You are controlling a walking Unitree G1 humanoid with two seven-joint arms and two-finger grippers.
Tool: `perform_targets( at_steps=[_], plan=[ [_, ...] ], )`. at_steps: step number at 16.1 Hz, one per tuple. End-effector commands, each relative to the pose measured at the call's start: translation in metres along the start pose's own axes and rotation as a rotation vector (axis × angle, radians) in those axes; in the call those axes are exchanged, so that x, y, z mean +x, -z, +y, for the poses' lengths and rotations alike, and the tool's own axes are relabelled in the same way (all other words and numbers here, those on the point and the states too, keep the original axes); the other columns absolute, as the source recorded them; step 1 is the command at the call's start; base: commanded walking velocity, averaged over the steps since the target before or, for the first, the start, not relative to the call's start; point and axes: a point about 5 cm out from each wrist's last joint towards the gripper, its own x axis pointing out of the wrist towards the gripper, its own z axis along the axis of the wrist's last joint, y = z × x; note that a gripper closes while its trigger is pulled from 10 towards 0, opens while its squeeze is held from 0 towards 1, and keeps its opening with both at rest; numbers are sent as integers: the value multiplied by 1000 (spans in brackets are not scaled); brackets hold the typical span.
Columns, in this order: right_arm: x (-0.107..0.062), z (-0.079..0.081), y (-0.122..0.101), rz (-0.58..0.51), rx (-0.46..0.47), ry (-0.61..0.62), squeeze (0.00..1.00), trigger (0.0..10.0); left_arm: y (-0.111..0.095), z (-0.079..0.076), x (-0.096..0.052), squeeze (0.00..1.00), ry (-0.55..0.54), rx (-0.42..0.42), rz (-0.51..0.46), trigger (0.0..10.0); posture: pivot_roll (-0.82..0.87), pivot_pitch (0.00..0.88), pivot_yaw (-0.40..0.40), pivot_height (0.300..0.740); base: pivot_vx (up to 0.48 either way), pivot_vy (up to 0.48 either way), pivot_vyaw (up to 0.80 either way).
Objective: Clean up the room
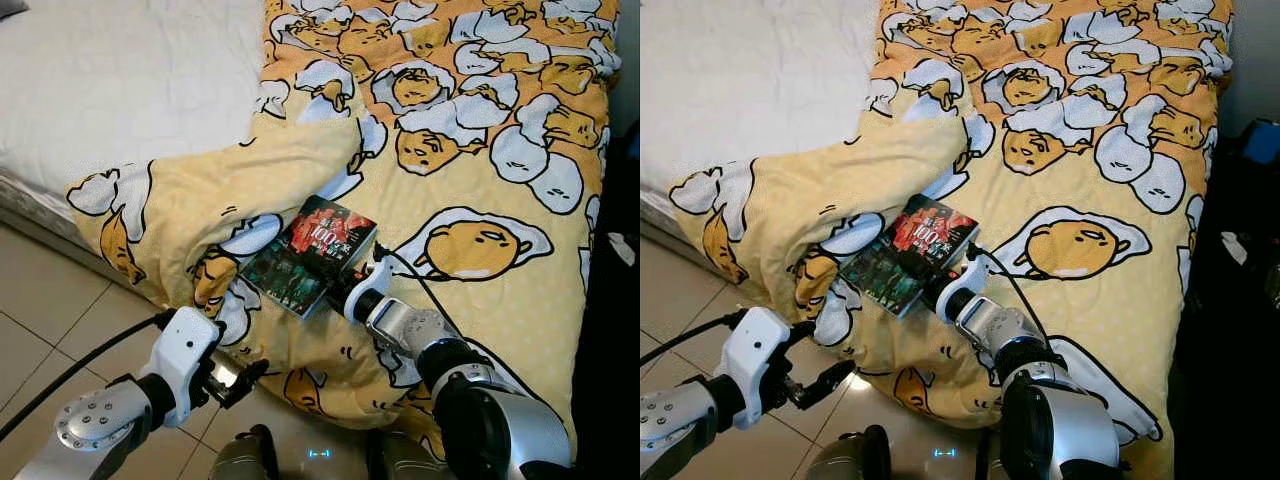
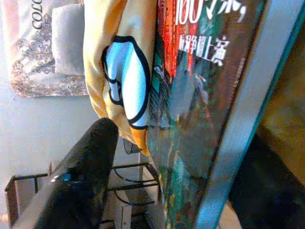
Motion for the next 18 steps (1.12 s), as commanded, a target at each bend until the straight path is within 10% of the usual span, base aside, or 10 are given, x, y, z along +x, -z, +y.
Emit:
perform_targets(
  at_steps=[1, 14, 18],
  plan=[
    [6, 5, 5, 17, -5, 7, 0, 0, 1, -2, 1, 765, 5, 0, 7, 10000, 73, 213, 16, 740, 0, 0, 0],
    [5, -3, 7, -5, -29, 98, 0, 0, 3, -1, 2, 765, -9, 6, 6, 10000, 73, 203, 14, 740, 0, 0, 0],
    [5, -3, 6, -5, -12, 108, 0, 0, -5, 20, 9, 800, -179, 1, -84, 10000, 60, 189, 39, 740, 0, 0, 0]
  ],
)
